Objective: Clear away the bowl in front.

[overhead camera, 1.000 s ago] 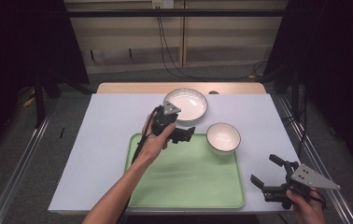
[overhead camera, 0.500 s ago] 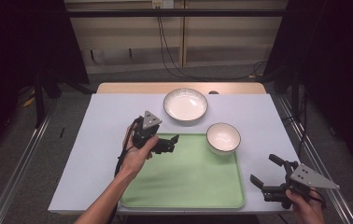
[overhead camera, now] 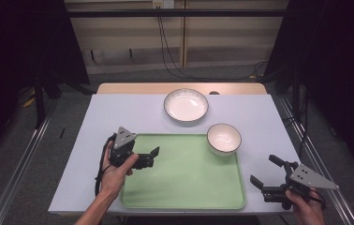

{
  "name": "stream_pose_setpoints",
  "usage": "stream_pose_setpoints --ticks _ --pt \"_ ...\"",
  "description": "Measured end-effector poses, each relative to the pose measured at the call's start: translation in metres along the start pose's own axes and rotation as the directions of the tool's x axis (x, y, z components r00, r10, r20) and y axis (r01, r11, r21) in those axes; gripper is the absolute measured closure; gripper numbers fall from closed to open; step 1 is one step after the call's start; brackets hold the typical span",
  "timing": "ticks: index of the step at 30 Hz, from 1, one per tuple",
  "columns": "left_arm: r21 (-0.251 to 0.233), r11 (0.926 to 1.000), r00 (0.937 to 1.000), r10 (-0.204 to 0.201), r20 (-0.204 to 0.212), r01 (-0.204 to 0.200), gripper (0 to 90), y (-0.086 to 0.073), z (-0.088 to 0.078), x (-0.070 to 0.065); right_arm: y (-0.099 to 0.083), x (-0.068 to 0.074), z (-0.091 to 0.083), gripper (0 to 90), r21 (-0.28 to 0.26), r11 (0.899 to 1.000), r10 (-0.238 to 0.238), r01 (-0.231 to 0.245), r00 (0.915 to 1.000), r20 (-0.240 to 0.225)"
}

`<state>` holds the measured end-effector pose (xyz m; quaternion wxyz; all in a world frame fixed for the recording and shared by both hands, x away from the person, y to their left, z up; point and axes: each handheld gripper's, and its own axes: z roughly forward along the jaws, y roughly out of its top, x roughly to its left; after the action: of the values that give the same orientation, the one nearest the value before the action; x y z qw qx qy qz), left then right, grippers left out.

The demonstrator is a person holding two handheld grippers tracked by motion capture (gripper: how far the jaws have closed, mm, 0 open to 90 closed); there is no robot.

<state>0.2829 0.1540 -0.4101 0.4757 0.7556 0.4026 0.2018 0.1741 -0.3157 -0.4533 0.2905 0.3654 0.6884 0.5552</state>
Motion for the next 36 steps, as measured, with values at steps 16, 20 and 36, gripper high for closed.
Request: stream_pose_setpoints --ticks 16,20,36 --pt "-0.037 0.9988 0.9982 -0.035 -0.049 0.033 2.3 -0.042 -0.045 0.006 0.0 0.001 0.001 1.0 0.015 1.0 0.003 -0.003 1.0 -0.003" --pt "-0.04 0.9988 0.997 -0.032 -0.07 0.03 2.4 -0.047 -0.057 0.006 0.0 0.002 0.001 1.0 0.008 1.0 0.009 -0.009 1.0 -0.001" --pt "-0.071 0.9971 0.9955 -0.032 -0.089 0.025 2.2 -0.065 -0.074 0.007 0.002 0.0 0.0 1.0 -0.003 1.0 0.009 -0.009 0.9999 0.011"
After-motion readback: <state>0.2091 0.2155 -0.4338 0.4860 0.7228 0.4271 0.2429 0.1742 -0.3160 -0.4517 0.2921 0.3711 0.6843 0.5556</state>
